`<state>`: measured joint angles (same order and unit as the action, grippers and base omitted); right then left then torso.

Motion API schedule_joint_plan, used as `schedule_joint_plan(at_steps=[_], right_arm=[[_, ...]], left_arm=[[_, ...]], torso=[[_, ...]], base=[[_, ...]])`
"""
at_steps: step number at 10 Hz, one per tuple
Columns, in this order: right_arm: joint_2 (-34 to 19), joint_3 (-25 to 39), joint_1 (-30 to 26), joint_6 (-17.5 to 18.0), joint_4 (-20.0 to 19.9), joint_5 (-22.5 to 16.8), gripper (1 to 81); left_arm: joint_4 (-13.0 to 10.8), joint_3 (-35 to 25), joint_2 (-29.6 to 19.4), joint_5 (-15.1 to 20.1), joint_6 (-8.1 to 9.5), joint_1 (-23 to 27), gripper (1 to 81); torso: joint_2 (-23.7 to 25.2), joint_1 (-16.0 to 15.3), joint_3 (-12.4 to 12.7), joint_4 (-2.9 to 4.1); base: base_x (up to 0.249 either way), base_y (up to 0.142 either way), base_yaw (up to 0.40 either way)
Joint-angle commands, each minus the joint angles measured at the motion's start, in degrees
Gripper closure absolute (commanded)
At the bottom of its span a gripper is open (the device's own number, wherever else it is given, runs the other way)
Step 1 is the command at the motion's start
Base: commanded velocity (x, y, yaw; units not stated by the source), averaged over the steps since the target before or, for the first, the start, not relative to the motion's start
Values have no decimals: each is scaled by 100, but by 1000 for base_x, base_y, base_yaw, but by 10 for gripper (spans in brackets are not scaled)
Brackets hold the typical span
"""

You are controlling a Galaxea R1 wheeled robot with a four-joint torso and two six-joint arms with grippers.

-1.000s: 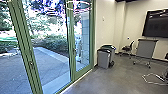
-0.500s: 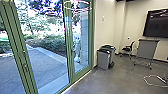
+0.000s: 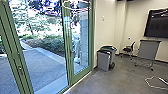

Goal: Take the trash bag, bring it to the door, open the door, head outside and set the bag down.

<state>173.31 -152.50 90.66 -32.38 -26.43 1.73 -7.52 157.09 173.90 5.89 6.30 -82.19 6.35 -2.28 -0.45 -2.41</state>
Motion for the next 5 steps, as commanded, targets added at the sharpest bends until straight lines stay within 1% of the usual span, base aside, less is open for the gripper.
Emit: schedule_joint_plan(at_steps=[1,5], right_arm=[[31,12,-298,-23,41,-358,10],[30,20,-263,-23,41,-349,10]], left_arm=[[-48,-3,-21,246,3,418,811],[-48,-3,-30,246,3,418,811]], torso=[[0,0,0,0],[0,-2,0,0]], base=[[153,0,0],[152,0,0]])
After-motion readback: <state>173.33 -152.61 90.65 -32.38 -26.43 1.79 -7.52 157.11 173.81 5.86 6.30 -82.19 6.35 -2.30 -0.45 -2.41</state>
